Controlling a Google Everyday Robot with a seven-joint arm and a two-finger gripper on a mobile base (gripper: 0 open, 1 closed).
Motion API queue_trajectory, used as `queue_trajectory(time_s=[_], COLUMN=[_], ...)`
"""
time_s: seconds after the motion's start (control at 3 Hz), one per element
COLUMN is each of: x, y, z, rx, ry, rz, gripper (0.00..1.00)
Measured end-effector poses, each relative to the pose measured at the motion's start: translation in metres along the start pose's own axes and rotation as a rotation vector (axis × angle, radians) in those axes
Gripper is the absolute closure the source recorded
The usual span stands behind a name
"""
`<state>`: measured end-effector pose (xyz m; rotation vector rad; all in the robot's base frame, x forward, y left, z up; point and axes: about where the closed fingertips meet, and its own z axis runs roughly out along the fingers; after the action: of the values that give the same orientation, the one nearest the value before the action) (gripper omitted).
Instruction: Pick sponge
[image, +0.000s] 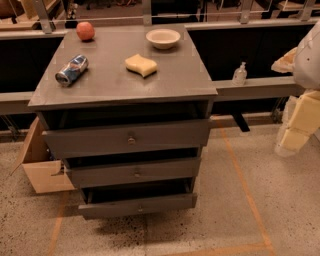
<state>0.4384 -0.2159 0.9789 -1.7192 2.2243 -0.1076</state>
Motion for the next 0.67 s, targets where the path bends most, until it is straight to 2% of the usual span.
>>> queue_trajectory(time_s=[0.33,0.67], x=[0.0,-0.003], y=[-0.002,-0.013], z=[0.001,0.005], rx=[0.004,0.03], ry=[-0.006,-0.047], rz=[0.005,0.044], gripper=[0.0,0.0])
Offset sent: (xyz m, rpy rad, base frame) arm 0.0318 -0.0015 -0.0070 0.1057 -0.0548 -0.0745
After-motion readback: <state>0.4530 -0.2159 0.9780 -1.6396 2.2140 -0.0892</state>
